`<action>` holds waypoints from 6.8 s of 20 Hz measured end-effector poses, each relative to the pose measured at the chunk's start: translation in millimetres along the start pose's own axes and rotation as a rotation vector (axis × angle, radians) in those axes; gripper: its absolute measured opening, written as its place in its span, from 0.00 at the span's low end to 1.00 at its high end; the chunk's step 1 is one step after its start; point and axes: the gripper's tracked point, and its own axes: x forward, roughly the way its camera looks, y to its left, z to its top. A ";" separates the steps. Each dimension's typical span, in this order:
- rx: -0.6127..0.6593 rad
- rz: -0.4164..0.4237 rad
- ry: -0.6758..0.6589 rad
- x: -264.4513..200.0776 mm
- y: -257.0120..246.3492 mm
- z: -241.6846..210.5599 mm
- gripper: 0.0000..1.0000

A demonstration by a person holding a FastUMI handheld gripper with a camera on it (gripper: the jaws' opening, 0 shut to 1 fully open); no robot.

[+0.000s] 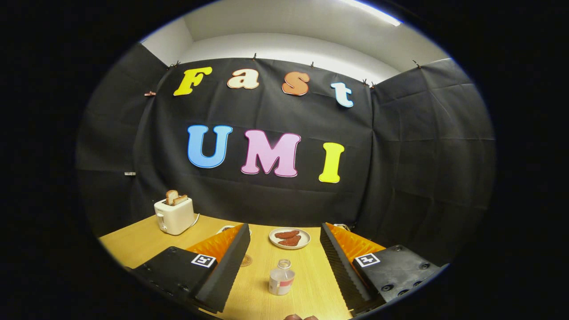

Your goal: Take the bottle from table, then pour the juice into the cup, finally place the bottle on the coaster

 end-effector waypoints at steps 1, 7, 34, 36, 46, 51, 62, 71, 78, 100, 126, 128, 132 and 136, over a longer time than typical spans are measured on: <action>0.000 0.017 0.003 3.8 -1.0 -5.8 0.97; 0.054 0.082 0.042 24.1 -8.8 -41.0 0.97; 0.127 0.058 0.274 105.1 6.9 -216.6 0.97; 0.149 0.054 0.288 104.6 8.8 -226.3 0.97; 0.186 0.028 0.351 110.1 12.9 -255.6 0.90; 0.155 0.046 0.391 112.0 11.9 -259.8 0.78; -0.014 0.118 0.390 121.4 26.4 -217.3 0.69; -0.279 0.189 0.333 132.7 74.7 -171.8 0.68; -0.632 0.146 0.338 134.6 108.2 -158.6 0.69; -1.386 0.194 0.129 159.4 188.3 -154.6 0.68; -1.876 0.400 -0.123 172.5 222.6 -175.9 0.68; -1.910 0.412 -0.143 174.5 224.9 -173.3 0.68; -1.952 0.426 -0.175 174.9 229.6 -170.4 0.68; -1.992 0.437 -0.214 174.0 235.0 -167.6 0.68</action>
